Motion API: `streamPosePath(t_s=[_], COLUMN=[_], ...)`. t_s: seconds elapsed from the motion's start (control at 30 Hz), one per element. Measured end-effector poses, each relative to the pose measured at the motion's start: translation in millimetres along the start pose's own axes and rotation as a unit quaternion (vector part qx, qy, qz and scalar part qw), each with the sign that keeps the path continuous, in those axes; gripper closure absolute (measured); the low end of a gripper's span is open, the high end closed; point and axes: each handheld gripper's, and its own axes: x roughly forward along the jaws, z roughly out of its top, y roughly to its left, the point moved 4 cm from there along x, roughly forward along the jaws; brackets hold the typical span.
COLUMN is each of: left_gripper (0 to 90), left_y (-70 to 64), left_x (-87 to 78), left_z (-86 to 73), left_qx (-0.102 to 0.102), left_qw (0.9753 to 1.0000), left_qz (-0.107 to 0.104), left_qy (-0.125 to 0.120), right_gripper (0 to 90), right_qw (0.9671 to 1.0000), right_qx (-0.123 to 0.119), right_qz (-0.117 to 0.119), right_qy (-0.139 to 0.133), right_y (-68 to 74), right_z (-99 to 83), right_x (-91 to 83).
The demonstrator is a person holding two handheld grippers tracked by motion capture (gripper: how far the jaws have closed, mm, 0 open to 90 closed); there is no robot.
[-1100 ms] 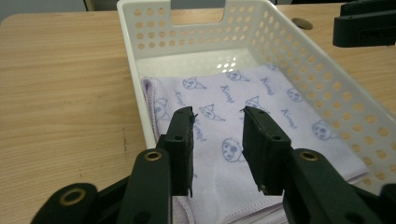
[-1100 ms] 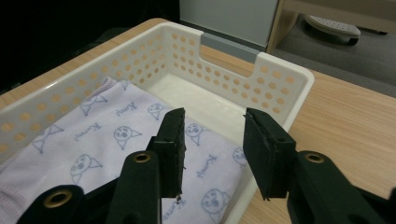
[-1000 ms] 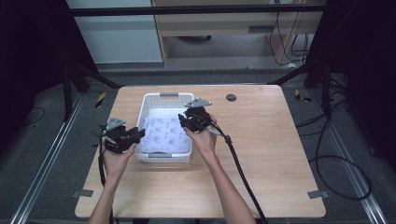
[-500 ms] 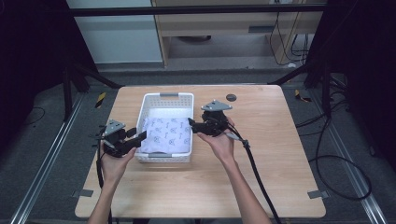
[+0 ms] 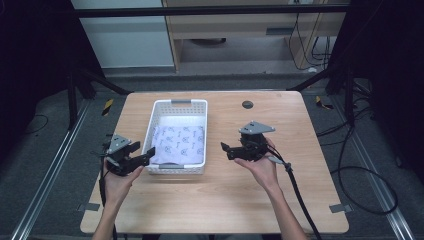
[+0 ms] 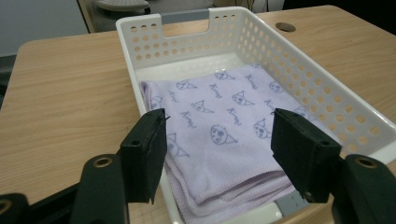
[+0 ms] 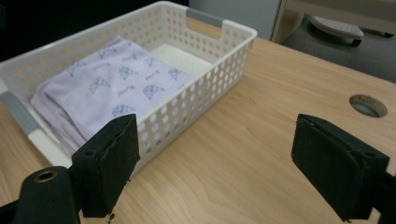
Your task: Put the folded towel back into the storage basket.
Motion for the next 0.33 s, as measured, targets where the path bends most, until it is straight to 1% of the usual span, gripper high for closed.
streamPosePath(t_s=[0.03,0.2,0.33], left_gripper=[34.4,33.1,32.9], left_y=[0.9,6.5,6.5], left_x=[-1.4,-6.1,-7.8], left_z=[-1.6,-7.6,-12.7], left_qx=[0.001,0.000,0.005], left_qw=[1.0000,1.0000,0.9999], left_qz=[0.001,0.007,0.010], left_qy=[0.001,0.003,0.007], right_gripper=[15.1,14.5,14.5], right_qw=[1.0000,0.9998,0.9993], right_qx=[-0.001,0.012,0.012], right_qz=[-0.001,-0.004,-0.019], right_qy=[0.001,0.013,0.028], right_y=[-2.5,-13.2,-23.3], right_z=[-4.3,-26.4,-46.1], right_x=[-2.7,-16.1,-27.7])
